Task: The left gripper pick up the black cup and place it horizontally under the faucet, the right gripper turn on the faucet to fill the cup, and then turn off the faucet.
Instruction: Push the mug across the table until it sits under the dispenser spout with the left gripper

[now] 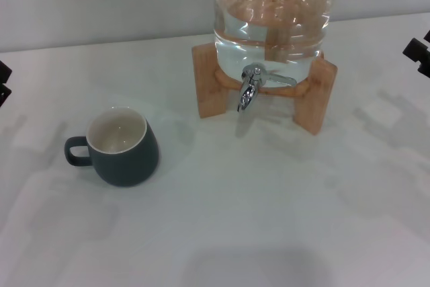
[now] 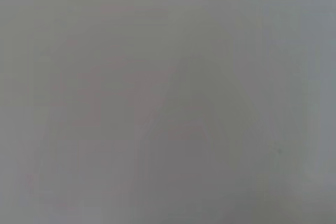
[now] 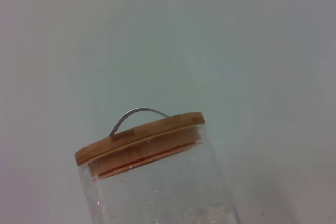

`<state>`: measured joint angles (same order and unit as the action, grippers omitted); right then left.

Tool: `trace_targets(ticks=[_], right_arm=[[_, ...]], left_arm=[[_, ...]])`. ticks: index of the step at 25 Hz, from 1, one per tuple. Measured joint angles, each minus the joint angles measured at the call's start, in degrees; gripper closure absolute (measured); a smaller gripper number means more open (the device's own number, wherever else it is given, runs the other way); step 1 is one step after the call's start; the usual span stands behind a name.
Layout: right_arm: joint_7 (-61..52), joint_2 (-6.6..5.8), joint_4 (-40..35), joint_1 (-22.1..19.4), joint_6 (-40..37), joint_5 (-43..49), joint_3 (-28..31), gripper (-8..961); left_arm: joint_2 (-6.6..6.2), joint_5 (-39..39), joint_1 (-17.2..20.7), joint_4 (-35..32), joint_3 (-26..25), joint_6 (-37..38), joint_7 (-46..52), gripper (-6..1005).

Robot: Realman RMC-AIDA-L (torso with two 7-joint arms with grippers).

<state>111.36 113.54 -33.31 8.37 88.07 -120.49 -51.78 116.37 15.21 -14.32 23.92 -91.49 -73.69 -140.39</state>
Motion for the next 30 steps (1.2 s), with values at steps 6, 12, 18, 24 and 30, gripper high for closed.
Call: trace_targets(ticks=[6,12,18,24,30], right_arm=[[0.0,0.04,0.0,-0.01,-0.04,0.0,0.01,112],[0.06,0.01,0.0,-0.04,-0.14,0.06,0.02,111],[0.08,0.09,0.0,-0.02,-0.23,0.27,0.02,111],[0.09,0.17,0.0,0.09,-0.77,0.27,0.1,111],[0.24,0.19,0.01,0.08,-1.63,0.3,0.23,111]], left_arm=[[0.0,0.0,0.03,-0.03,0.0,0.04,-0.09,107],[0.0,0.0,0.04,-0.37,0.0,0.46,-0.14,109],[0.03,0.0,0.08,-0.4,0.0,0.9,-0.41,111],[1.19,-0.01,0.26,-0.44,0.0,4.48,-4.58,113],[2.09,0.05,0.65,-0.12,0.44,4.6,-6.88,115]])
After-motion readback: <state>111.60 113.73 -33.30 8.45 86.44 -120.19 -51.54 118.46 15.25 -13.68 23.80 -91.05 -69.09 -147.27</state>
